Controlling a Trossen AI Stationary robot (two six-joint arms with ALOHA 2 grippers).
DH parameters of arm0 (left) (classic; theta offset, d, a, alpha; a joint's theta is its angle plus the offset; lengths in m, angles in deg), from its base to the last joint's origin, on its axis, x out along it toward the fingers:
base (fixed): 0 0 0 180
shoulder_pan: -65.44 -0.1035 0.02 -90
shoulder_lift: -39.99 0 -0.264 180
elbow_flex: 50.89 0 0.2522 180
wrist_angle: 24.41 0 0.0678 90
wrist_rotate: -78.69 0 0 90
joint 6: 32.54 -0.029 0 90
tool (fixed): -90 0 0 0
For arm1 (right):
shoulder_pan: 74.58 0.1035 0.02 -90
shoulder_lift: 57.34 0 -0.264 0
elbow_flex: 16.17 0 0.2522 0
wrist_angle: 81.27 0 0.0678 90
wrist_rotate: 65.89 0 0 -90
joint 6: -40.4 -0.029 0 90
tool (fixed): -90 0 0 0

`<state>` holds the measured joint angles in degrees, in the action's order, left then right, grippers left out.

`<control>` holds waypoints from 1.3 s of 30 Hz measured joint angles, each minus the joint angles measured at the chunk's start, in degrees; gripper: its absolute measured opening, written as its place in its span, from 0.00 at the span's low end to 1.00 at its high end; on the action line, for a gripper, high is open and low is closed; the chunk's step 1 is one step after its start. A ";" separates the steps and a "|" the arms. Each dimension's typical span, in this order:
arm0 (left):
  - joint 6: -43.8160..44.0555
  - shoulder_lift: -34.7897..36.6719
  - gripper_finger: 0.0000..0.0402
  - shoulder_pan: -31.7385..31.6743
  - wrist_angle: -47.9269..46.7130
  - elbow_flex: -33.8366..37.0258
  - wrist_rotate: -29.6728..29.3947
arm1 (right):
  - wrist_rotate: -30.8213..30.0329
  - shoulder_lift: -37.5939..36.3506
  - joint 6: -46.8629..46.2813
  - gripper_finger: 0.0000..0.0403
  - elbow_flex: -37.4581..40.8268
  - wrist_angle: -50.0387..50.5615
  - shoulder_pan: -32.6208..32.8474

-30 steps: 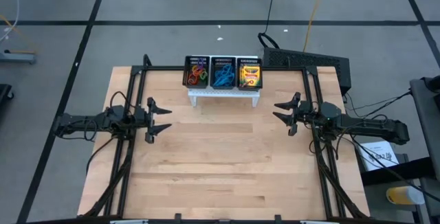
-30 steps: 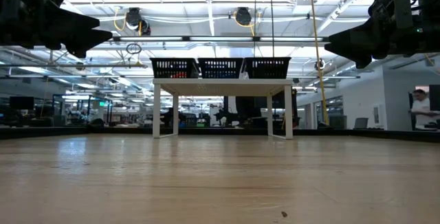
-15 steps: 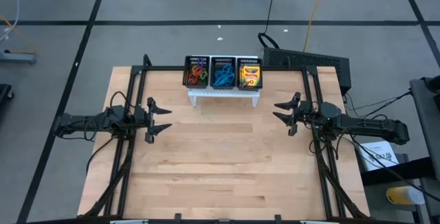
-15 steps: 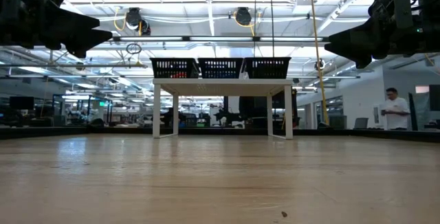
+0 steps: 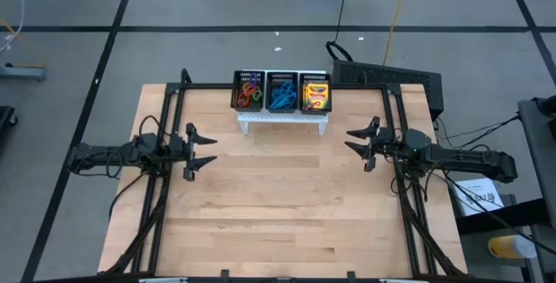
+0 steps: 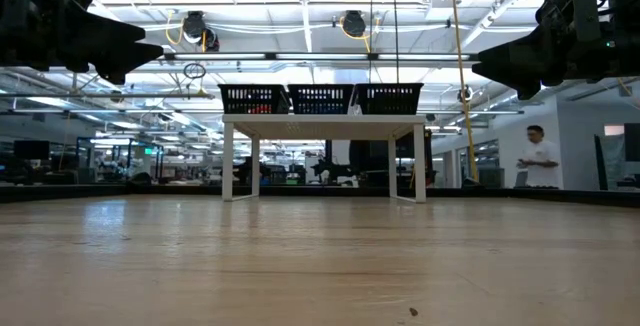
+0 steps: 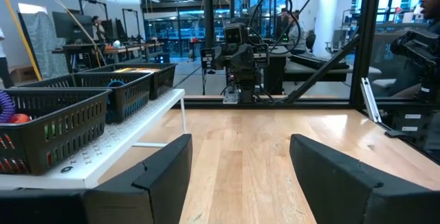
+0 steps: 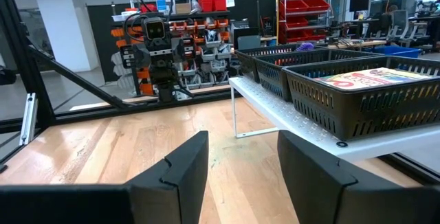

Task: Pick & Place Office Desk Supplies
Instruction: Return to Home Position

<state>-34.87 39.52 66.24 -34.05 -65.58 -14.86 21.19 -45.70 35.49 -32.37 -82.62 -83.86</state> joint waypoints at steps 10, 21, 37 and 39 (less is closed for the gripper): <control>0.00 0.00 0.66 0.00 0.00 0.00 0.00 | -0.02 0.00 0.00 0.41 0.00 -0.02 0.00; 0.00 0.00 0.63 -0.01 0.00 0.00 0.00 | -0.01 0.00 0.00 0.41 0.01 0.00 0.00; 0.00 0.00 0.67 -0.01 0.00 0.02 0.00 | -0.02 0.00 0.00 0.41 0.02 -0.02 0.00; 0.00 0.00 0.67 0.00 0.00 0.02 0.00 | 0.00 0.00 0.00 0.41 0.01 0.00 0.00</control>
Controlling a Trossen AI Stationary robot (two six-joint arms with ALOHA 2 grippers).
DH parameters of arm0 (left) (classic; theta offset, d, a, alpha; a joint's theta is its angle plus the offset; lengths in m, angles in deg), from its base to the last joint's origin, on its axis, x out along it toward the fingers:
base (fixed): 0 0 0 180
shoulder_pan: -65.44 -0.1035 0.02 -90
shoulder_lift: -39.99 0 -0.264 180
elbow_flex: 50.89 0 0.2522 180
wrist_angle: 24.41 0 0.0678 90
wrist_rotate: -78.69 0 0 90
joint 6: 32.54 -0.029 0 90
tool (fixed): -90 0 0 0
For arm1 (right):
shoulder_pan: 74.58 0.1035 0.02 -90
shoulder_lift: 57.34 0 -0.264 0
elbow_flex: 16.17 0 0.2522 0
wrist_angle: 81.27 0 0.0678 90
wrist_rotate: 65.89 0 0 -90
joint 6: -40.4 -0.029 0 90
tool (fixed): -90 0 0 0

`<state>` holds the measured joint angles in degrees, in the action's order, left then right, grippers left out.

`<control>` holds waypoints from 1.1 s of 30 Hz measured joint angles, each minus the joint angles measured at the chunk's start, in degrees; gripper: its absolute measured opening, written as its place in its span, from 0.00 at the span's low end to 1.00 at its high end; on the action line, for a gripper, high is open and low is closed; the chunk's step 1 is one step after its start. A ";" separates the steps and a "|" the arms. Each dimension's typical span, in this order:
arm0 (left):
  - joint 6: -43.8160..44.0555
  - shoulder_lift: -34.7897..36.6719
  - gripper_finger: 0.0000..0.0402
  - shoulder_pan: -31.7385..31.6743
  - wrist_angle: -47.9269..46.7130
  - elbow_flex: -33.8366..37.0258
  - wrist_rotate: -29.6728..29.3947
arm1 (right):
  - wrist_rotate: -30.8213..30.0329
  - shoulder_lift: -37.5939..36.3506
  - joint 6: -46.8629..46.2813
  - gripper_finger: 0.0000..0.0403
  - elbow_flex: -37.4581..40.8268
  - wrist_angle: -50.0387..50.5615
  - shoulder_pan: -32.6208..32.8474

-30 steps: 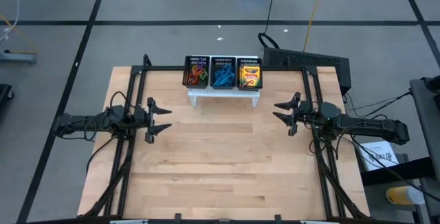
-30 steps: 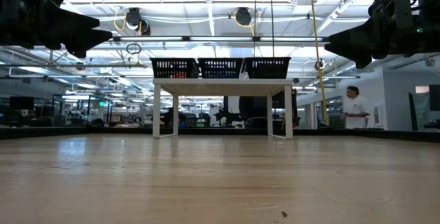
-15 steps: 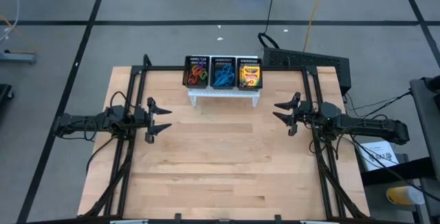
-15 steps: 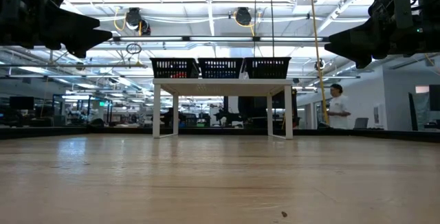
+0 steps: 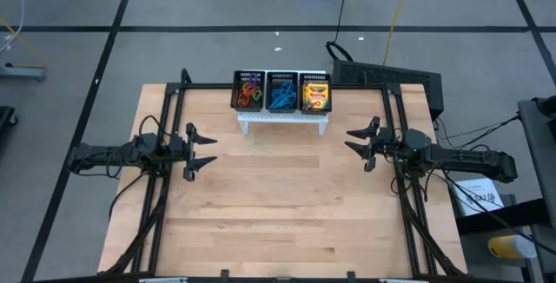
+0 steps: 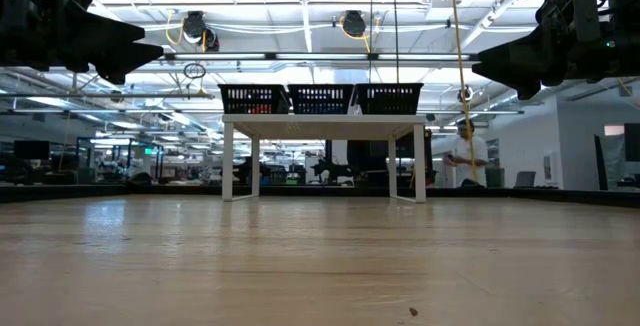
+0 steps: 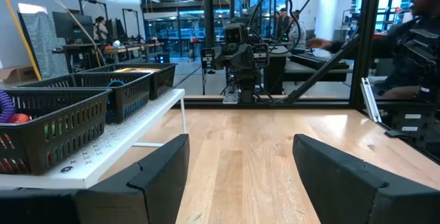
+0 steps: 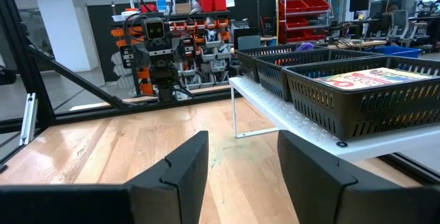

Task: Pick & Place Office Desk Supplies
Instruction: Return to Home Position

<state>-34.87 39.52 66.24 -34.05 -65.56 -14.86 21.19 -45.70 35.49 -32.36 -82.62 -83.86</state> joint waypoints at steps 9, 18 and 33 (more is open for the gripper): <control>0.00 0.00 0.63 0.00 -0.02 0.00 0.00 | -0.01 0.00 0.00 0.41 -0.01 0.00 0.00; 0.00 0.00 0.67 0.00 0.00 0.00 0.00 | -0.01 0.00 0.00 0.41 -0.01 0.00 0.00; 0.00 0.00 0.63 0.00 0.00 0.00 0.00 | -0.01 0.00 0.01 0.41 0.00 -0.01 0.00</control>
